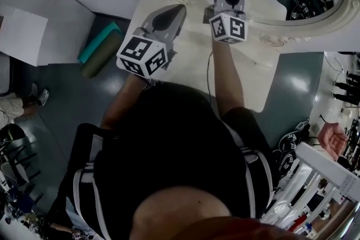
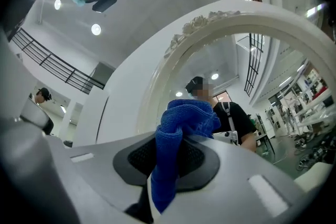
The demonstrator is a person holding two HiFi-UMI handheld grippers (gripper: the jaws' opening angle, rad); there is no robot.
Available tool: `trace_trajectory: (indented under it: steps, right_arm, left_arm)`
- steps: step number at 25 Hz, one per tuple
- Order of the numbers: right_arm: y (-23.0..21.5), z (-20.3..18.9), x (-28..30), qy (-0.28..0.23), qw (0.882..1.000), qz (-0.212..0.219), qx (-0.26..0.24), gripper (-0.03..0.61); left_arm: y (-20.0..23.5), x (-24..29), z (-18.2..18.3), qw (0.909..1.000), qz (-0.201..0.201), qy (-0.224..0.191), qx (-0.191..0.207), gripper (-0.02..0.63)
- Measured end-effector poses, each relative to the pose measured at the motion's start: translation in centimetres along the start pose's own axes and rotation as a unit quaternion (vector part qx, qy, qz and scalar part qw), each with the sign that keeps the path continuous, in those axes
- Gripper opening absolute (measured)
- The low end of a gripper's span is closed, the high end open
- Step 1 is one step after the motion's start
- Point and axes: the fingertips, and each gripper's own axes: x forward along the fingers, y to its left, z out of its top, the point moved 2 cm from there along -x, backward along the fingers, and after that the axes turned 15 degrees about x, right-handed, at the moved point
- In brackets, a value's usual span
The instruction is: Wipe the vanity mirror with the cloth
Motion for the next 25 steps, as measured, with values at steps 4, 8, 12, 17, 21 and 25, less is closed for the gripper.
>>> trace_trajectory:
  steps: [4, 8, 12, 17, 21, 25]
  right_arm:
    - [-2.3, 2.3, -4.3, -0.016, 0.999, -0.047, -0.013, 0.069]
    - [-5.1, 4.7, -8.6, -0.03, 0.994, -0.102, -0.034, 0.068]
    - [-8.2, 5.9, -12.8, -0.038, 0.987, -0.15, -0.041, 0.068]
    - [-11.3, 6.5, -17.0, -0.042, 0.978, -0.2, -0.045, 0.069]
    - [-13.4, 6.2, -19.0, -0.043, 0.972, -0.23, -0.036, 0.069]
    - [-16.6, 5.5, -20.2, -0.044, 0.966, -0.254, -0.02, 0.069]
  left_arm:
    - [-1.7, 1.4, -0.2, 0.9992, -0.037, -0.001, -0.012, 0.011]
    - [-3.8, 2.9, -0.4, 0.997, -0.075, 0.0, -0.018, 0.011]
    - [-6.0, 4.8, -1.1, 0.9947, -0.101, 0.002, -0.023, 0.011]
    - [-8.9, 6.8, -1.2, 0.9906, -0.135, 0.005, -0.021, 0.011]
    - [-10.3, 7.8, -0.8, 0.9889, -0.148, 0.004, -0.016, 0.011]
    - [-11.6, 9.3, -1.2, 0.9883, -0.152, 0.008, -0.011, 0.011]
